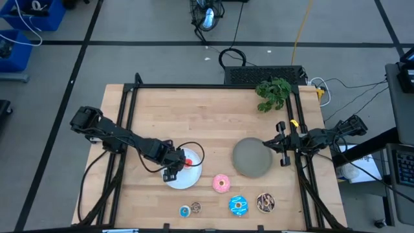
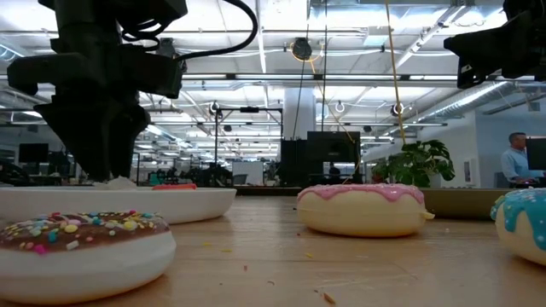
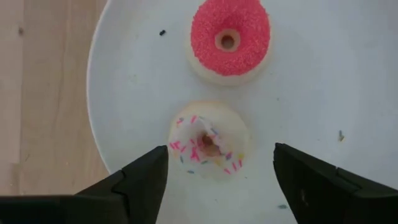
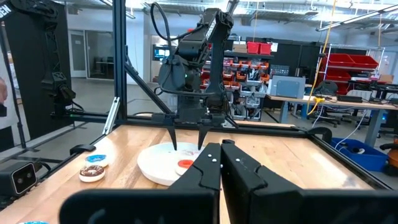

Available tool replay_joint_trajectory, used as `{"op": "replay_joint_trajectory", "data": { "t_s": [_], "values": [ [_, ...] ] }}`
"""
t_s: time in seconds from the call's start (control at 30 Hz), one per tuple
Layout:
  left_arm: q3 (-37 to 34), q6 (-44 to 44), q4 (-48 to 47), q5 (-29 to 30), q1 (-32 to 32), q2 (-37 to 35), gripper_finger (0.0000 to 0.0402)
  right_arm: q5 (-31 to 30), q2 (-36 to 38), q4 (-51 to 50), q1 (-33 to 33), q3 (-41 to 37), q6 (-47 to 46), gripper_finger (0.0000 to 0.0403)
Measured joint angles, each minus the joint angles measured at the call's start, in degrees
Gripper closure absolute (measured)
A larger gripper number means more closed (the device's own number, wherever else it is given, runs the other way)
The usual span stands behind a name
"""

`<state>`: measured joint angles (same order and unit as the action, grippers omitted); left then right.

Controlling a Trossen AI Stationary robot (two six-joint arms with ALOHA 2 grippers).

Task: Pick & Place donuts
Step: Put the small light blue donut on the white plate

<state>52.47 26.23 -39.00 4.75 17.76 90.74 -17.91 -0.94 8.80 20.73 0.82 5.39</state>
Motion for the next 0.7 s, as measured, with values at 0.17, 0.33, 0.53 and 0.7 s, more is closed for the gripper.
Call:
{"op": "replay_joint_trajectory", "data": {
  "t_s": [0.17, 0.33, 0.53, 0.7],
  "values": [
    [0.07, -0.76, 0.06, 0.79, 0.00, 0.00, 0.0097, 0.00, 0.01, 0.00, 0.00, 0.00, 0.00, 0.0403],
    [3.25, -0.17, -0.93, 0.22, 0.00, 0.01, 0.0086, 0.00, -0.01, 0.00, 0.00, 0.00, 0.00, 0.0403],
    [14.10, 2.73, -6.48, -5.65, 1.32, 0.00, 0.0110, 0.00, -0.01, 0.00, 0.00, 0.00, 0.00, 0.0403],
    [19.49, 2.78, -6.98, -5.14, 5.68, 0.00, 0.0209, 0.02, -0.01, 0.00, 0.00, 0.00, -0.17, 0.0403]
  ]
}}
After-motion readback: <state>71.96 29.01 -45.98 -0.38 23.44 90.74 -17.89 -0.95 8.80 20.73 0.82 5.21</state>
